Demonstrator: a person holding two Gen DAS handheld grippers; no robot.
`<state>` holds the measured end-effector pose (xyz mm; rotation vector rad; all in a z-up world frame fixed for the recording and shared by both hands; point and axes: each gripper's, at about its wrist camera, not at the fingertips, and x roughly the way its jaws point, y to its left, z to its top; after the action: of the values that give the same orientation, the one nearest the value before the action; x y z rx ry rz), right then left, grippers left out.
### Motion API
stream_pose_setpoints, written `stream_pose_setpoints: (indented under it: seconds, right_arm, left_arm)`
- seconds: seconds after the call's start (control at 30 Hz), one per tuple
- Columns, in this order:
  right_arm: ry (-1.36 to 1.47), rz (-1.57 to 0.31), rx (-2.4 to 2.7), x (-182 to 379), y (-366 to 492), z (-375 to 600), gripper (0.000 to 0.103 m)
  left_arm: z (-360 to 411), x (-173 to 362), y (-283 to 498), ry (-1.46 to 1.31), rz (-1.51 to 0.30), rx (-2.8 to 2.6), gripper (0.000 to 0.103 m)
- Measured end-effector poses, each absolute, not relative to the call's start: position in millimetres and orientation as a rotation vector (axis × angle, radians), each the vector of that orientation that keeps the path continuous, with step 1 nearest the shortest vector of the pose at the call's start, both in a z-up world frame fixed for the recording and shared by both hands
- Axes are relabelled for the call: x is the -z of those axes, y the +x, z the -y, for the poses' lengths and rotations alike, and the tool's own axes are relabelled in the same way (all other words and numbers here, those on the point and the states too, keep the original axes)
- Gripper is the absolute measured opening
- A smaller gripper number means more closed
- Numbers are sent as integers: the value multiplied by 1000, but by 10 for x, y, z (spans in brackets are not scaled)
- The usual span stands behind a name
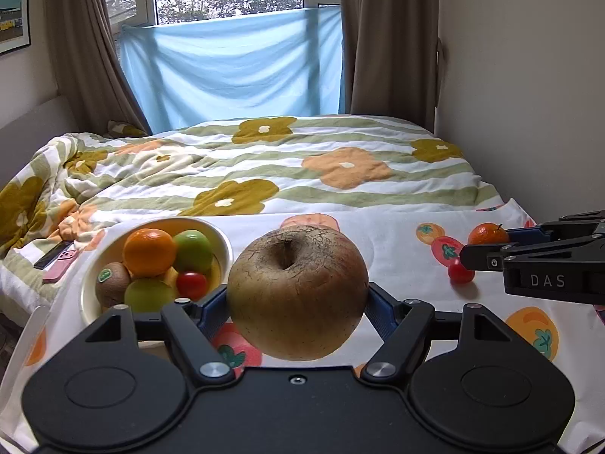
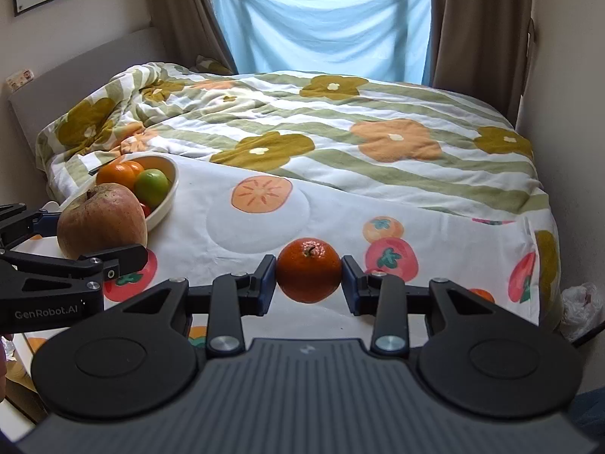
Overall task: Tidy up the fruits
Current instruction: 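Carry the yellow-brown apple and mandarin over the duck bowl with both tools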
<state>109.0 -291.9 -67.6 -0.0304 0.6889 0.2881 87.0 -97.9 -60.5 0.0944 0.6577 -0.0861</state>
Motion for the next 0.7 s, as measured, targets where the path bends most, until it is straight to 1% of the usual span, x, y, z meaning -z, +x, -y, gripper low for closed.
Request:
stream_pose_setpoints:
  seconds: [0.33,0.7]
  right_arm:
    - [-32,-661,-390,437,1133,2230,51]
    - [-16,-681,-405,432,1319,1478,51]
  left_arm:
    - [352,424,809,91,-655,-1,78]
    - [-429,540,1048,122,-683,-17,78]
